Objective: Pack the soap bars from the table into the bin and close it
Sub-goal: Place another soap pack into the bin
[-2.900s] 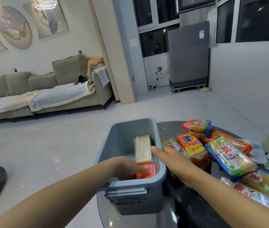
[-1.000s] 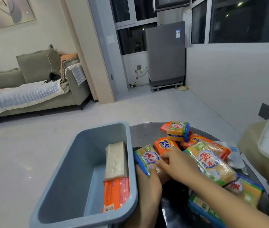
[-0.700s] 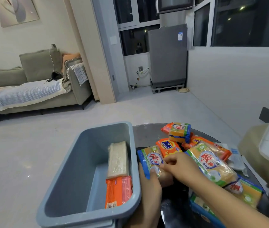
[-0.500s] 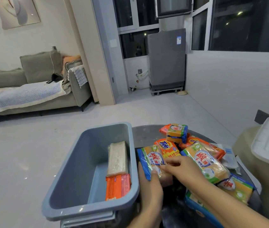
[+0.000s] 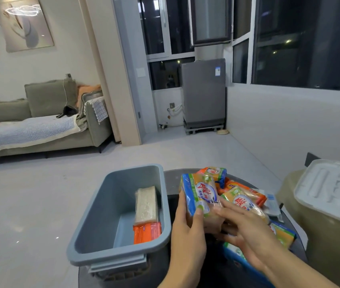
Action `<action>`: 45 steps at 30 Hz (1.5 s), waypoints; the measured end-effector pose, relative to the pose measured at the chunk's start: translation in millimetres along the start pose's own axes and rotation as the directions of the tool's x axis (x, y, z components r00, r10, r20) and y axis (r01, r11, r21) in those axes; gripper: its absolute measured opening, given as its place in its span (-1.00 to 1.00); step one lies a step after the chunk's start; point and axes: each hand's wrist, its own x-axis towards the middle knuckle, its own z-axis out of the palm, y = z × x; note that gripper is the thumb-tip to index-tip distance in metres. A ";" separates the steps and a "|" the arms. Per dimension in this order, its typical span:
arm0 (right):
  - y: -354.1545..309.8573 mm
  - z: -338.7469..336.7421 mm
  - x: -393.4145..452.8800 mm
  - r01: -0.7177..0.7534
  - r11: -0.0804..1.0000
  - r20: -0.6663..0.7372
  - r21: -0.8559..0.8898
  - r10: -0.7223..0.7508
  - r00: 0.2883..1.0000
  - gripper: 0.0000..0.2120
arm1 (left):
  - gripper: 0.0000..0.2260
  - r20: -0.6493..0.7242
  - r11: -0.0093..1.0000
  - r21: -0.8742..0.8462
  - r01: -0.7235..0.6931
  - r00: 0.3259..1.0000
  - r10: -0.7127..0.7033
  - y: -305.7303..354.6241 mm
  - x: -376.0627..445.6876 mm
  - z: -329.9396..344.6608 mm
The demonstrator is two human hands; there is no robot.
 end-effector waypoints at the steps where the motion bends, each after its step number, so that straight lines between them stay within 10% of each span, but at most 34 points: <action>1: -3.0 2.7 -2.6 0.032 0.999 0.006 0.009 -0.032 0.999 -0.62 | -0.53 0.001 1.000 -0.013 -0.014 1.000 0.014 4.0 -1.1 0.2; 9: -24.3 28.0 -4.2 0.103 0.987 0.094 0.124 -0.115 0.989 -0.48 | -0.64 -0.003 0.985 -0.150 -0.088 0.996 0.088 44.3 4.5 -7.3; 15: -25.0 57.6 2.0 0.105 0.978 0.186 0.180 -0.139 0.973 -0.76 | -0.64 0.019 0.987 -0.162 0.005 1.000 -0.002 82.4 27.6 -43.6; 22: -13.8 92.8 15.4 0.115 0.993 0.237 0.018 -0.116 0.965 -0.63 | -0.52 -0.086 0.992 0.081 0.094 0.992 -0.087 105.1 49.9 -91.8; 29: -0.5 112.8 30.6 0.280 0.861 0.210 -0.425 -0.207 0.955 -0.69 | -0.84 -0.241 0.916 0.395 0.075 0.970 0.024 110.5 74.4 -130.0; 35: 13.4 122.6 39.4 0.369 0.568 0.275 -0.736 -0.248 0.929 -0.66 | -0.59 -0.243 0.547 0.817 0.182 0.969 0.041 94.5 102.9 -147.8; 40: 17.7 122.5 43.6 0.358 0.577 0.278 -0.734 -0.226 0.934 -0.65 | -0.58 -0.195 0.112 0.976 0.187 0.979 0.067 69.4 118.3 -142.1; 45: 17.8 119.3 43.7 0.353 0.573 0.286 -0.740 -0.206 0.936 -0.65 | -0.48 -0.233 -0.097 0.966 0.240 0.969 0.079 54.1 132.3 -140.9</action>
